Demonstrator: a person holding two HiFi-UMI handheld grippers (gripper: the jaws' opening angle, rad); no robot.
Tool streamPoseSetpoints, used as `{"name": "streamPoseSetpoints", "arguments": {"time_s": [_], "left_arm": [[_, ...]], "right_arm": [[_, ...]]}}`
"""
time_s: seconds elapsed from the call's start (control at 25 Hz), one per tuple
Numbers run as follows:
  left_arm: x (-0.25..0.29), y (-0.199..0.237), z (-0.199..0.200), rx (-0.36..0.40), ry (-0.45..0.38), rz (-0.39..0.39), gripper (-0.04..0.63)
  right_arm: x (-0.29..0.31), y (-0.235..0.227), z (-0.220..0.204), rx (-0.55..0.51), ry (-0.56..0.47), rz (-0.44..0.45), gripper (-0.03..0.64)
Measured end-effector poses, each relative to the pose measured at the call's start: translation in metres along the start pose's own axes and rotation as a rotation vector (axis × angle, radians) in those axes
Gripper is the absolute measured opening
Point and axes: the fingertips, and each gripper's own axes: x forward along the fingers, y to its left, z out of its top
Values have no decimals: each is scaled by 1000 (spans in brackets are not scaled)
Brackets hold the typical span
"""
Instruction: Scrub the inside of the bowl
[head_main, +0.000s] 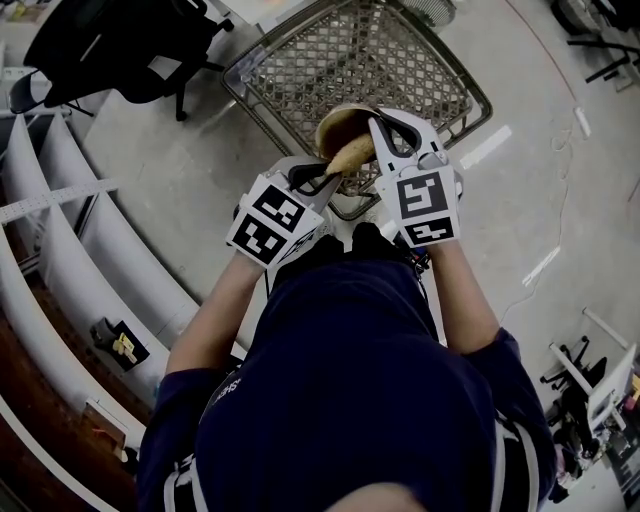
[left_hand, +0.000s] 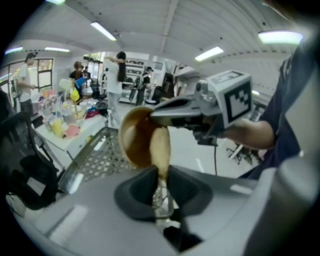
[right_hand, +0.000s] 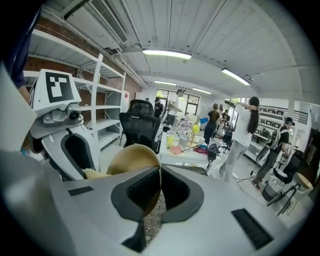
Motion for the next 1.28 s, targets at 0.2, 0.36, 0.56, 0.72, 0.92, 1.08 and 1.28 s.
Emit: {"name": "streamPoseSetpoints", "arguments": {"time_s": [0.2,0.36,0.56,0.72,0.92,1.08,1.28], "left_arm": [[-3,-9,7,60,-35,-39,54],[-18,8,12,15,-110,-10,54],[-37,25,20,-48,-193,15,54],[-51,33,30,-51,-264,34,54],[-58,34,39,-53,-324,37,54],[-55,35,40,-44,-324,38,54],[-53,34,38,-41,-320,34,54]], "right_arm": [[-2,-10,-8,54,6,-8,14],[-3,-18,-12,77,8,-14,14],[-3,-21,-17,92,16,-12,14],[-2,-21,-20,100,24,-4,14],[-2,-22,-22,106,31,5,14],[0,-23,-25,105,39,5,14],[0,-22,-27,104,40,5,14]]}}
